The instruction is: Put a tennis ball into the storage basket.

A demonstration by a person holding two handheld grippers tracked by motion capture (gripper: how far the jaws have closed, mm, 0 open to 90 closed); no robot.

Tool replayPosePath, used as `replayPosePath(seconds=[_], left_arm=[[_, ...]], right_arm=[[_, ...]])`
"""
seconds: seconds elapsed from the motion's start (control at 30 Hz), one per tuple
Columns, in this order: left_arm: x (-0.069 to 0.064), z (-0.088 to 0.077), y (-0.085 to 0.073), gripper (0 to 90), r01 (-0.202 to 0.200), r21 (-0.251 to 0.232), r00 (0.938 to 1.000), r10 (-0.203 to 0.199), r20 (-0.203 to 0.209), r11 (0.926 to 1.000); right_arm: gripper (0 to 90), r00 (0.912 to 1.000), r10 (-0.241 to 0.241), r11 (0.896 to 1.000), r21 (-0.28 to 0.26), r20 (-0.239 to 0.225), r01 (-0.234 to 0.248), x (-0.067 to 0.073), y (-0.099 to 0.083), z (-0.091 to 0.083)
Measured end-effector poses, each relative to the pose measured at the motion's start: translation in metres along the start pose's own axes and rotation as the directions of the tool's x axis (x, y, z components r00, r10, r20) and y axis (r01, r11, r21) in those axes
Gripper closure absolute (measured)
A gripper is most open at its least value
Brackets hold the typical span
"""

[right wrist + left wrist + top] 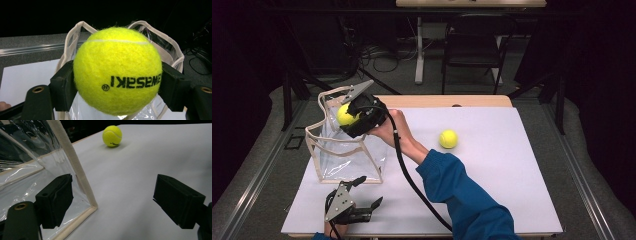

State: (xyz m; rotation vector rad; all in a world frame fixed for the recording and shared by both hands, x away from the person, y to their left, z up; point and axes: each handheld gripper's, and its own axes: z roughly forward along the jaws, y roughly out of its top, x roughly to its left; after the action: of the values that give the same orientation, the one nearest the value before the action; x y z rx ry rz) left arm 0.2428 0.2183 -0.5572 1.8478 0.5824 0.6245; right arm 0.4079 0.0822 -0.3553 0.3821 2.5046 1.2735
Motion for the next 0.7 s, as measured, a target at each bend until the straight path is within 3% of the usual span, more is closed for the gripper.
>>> replayPosePath(seconds=[0.57, 0.7], left_arm=[[0.0000, -0.0001, 0.0000, 16.0, 0.001, 0.000, 1.0000, -0.001, 0.002, 1.0000], [0.0000, -0.0002, 0.0000, 16.0, 0.001, 0.000, 1.0000, -0.001, 0.002, 1.0000]], right_arm=[[24.2, 0.9997, 0.013, 0.999, 0.037, -0.022, -0.013, 0.0035, -0.0009, 0.0095], [16.8, 0.9993, 0.025, 0.999, 0.032, -0.028, -0.024, 0.0041, -0.0007, 0.0075]])
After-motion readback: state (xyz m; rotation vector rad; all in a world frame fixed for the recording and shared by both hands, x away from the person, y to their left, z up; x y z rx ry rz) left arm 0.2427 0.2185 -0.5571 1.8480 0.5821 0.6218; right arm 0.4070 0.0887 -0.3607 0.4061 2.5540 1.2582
